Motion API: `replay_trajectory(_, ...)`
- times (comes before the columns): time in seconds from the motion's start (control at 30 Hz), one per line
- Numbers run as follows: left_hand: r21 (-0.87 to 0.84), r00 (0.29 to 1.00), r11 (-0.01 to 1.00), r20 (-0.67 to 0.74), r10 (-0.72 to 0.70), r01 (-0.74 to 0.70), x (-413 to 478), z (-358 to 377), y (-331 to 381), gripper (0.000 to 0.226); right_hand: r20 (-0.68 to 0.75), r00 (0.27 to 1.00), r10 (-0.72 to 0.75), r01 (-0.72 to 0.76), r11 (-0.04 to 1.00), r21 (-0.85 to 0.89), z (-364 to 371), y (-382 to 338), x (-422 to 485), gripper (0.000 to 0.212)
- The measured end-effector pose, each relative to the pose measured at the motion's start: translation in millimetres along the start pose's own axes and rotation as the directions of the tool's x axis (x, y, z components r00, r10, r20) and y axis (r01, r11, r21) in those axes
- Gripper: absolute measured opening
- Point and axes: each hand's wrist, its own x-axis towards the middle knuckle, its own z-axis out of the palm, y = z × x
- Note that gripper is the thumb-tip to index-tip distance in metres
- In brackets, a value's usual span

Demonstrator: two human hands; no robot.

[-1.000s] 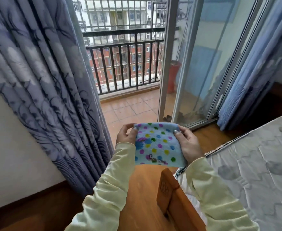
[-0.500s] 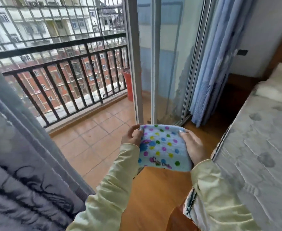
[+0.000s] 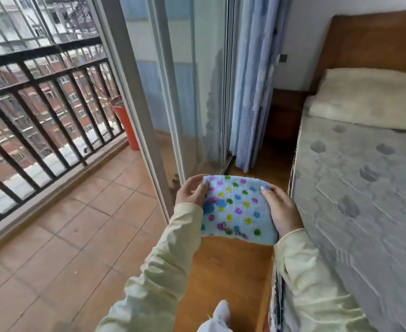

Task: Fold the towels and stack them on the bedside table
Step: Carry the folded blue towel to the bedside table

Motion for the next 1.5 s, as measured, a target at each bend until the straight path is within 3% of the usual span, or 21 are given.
replay_trajectory(0.43,-0.059,0.984,0.998,0.175,-0.016,0.027,176.8,97.7,53.7,0.024,-0.172,0.984,0.043,-0.028,0.996,0.089,8.0,-42.6,184.1,0.009)
replay_trajectory(0.73,-0.067,0.965,0.996,0.259,-0.039,0.058,264.6,169.2,72.0,0.018,-0.284,0.956,0.074,-0.061,0.997,0.053,-9.8,-55.3,274.4,0.010)
replay_trajectory(1.0,-0.159,0.920,0.971,0.377,-0.108,0.179,361.4,242.1,86.7,0.023,-0.354,0.933,0.070,-0.036,0.994,0.103,-21.3,-66.1,381.4,0.011)
replay_trajectory(1.1,-0.158,0.887,0.957,0.435,-0.153,0.242,417.8,278.3,98.1,0.020,-0.384,0.921,0.073,-0.027,0.992,0.123,-23.6,-76.6,442.1,0.011)
replay_trajectory(1.17,-0.142,0.852,0.924,0.456,-0.258,0.356,451.5,300.7,108.3,0.017,-0.402,0.912,0.085,-0.033,0.990,0.134,-25.8,-83.7,478.8,0.012)
replay_trajectory(1.27,-0.072,0.745,0.847,0.520,-0.419,0.527,497.1,332.6,119.0,0.032,-0.422,0.901,0.105,-0.044,0.987,0.153,-30.5,-90.8,523.3,0.013)
replay_trajectory(1.37,-0.059,0.649,0.800,0.621,-0.439,0.597,535.4,367.0,126.7,0.034,-0.424,0.894,0.143,-0.075,0.982,0.173,-39.2,-93.9,567.0,0.016)
replay_trajectory(1.5,-0.067,0.601,0.776,0.676,-0.427,0.627,572.2,404.8,131.5,0.032,-0.421,0.892,0.168,-0.094,0.977,0.192,-49.0,-94.9,618.0,0.021)
